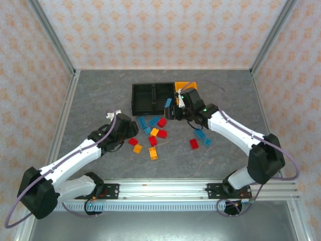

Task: Sort the legos into containers by color
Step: Pick up the lego from the center of the table.

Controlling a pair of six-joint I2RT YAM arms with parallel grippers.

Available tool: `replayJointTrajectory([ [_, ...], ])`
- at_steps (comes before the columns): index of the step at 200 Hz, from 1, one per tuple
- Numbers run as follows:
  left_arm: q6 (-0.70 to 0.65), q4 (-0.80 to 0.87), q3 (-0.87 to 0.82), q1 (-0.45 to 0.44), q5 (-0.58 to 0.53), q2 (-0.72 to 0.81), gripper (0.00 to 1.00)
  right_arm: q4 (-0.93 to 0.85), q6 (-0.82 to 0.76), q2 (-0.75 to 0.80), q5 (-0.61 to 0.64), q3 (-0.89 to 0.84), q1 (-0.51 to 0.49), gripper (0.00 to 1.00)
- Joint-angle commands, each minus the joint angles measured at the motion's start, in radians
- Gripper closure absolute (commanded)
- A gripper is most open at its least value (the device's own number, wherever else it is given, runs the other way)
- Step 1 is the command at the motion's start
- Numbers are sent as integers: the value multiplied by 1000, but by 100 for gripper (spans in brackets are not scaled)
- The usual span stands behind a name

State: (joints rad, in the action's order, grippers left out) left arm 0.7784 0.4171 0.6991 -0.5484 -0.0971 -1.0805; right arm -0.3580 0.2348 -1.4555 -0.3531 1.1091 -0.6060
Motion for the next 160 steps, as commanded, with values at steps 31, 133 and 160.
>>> replayJointTrajectory([
  [31,-54,11,21,9,33,-54,31,60,39,50,-14,-109,-8,36],
  [133,88,-138,58,-208,84,-227,31,30,172,165,110,-211,119,33],
  [160,91,-135,105,-240,59,-317,30,30,183,215,103,-263,192,33],
])
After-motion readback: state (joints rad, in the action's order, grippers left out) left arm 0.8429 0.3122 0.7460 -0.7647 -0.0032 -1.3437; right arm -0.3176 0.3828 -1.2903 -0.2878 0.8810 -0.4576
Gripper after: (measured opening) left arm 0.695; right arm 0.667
